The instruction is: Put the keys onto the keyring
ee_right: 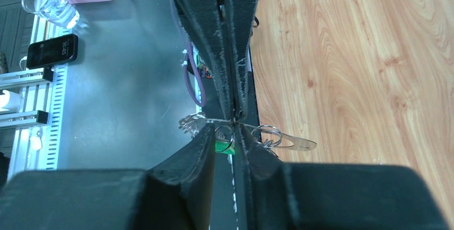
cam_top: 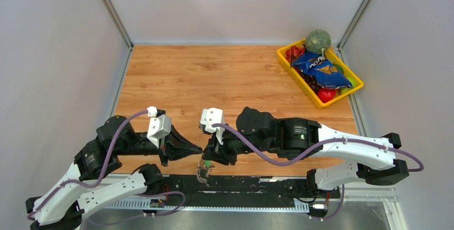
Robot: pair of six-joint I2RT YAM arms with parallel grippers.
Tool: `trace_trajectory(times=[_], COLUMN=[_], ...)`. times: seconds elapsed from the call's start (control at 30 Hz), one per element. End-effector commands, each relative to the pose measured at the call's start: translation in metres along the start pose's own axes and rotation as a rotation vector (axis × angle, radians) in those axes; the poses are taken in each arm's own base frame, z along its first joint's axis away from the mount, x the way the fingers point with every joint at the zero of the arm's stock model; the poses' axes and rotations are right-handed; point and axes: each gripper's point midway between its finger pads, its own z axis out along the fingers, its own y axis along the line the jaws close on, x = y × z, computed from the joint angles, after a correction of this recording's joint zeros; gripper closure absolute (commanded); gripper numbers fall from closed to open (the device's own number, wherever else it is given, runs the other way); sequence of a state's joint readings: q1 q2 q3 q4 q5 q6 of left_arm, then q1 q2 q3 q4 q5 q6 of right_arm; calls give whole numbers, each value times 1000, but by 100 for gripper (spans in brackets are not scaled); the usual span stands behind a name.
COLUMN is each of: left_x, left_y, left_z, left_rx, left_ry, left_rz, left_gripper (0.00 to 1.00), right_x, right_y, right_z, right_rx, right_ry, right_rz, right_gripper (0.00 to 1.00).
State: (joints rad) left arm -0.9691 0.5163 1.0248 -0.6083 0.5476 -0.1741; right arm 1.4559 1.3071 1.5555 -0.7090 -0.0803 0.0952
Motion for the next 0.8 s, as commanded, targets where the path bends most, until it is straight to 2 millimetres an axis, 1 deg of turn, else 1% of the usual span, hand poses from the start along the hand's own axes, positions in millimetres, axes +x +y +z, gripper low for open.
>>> trace_trajectory(times=[0.0, 0.03, 0.1, 0.17, 0.23, 0.27, 0.37, 0.4, 0.43, 0.47, 0.5, 0.53, 0.67, 0.77], left_x=[-22, -22, -35, -46, -57, -60, -75, -77, -84, -84, -90, -90, -101, -102], left_y=[3, 4, 3, -1, -6, -7, -13, -13, -15, -15, -17, -17, -20, -18], left_z=[-2, -3, -7, -13, -18, -20, -24, -25, -28, -28, -31, -31, -38, -39], left_rx=[-33, -39, -48, -47, -38, -34, -19, -18, -14, -13, -9, -8, -9, -22], left_ry=[-115, -126, -190, -250, -310, -329, -405, -420, -454, -463, -494, -501, -572, -581], left_rz=[40, 36, 62, 85, 105, 106, 129, 126, 140, 135, 147, 144, 169, 172], left_gripper=[100, 99, 100, 100, 100, 100, 100, 100, 100, 100, 100, 100, 100, 100], right_x=[-40, -44, -51, -55, -58, -59, -61, -64, -66, -68, -71, -75, -87, -94], right_y=[13, 14, 15, 15, 15, 15, 13, 12, 12, 13, 13, 15, 18, 18], right_z=[-34, -43, -58, -69, -75, -77, -73, -70, -68, -67, -66, -66, -66, -65], right_rx=[-55, -62, -64, -60, -57, -56, -47, -44, -43, -46, -48, -54, -71, -66], right_ry=[-209, -246, -309, -353, -388, -398, -407, -410, -414, -421, -430, -443, -487, -499], right_rz=[-40, -46, -56, -64, -70, -71, -66, -58, -51, -44, -35, -24, 35, 77], right_gripper=[73, 70, 66, 63, 63, 62, 63, 63, 64, 64, 64, 64, 64, 64])
